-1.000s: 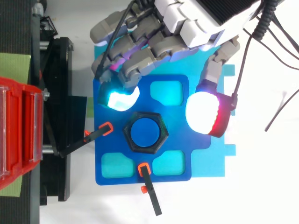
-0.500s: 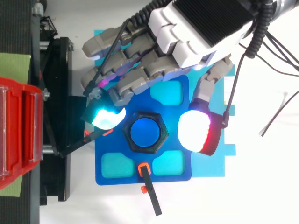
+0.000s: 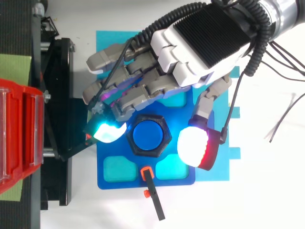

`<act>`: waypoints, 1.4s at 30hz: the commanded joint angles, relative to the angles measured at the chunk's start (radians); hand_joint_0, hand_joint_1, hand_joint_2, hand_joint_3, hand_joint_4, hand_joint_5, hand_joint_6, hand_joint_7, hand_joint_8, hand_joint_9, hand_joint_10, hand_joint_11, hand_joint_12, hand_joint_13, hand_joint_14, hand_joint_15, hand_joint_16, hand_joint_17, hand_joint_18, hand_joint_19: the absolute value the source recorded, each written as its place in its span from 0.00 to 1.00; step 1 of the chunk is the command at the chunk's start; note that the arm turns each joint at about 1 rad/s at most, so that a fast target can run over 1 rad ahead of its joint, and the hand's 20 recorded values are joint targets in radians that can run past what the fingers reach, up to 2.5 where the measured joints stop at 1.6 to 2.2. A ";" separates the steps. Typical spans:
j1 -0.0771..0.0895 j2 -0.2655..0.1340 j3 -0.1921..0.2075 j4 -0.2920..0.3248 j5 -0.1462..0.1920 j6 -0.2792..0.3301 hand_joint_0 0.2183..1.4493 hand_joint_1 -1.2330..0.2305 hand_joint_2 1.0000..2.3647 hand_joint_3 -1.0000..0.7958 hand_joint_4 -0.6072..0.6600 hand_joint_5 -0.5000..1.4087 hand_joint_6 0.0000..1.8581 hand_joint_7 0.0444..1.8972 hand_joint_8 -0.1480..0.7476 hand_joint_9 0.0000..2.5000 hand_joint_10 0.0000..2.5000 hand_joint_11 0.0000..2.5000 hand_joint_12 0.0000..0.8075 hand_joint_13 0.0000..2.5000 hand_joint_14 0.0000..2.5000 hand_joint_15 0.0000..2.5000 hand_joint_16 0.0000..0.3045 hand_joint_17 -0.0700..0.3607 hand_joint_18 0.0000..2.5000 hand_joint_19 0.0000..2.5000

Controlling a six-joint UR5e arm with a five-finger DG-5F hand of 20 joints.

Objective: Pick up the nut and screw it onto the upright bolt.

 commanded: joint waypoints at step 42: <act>-0.040 0.000 0.011 0.003 -0.046 0.012 0.23 0.78 0.00 0.28 0.62 0.25 0.27 0.76 0.44 0.33 0.00 0.00 0.32 0.21 0.00 0.00 0.09 0.30 0.10 0.00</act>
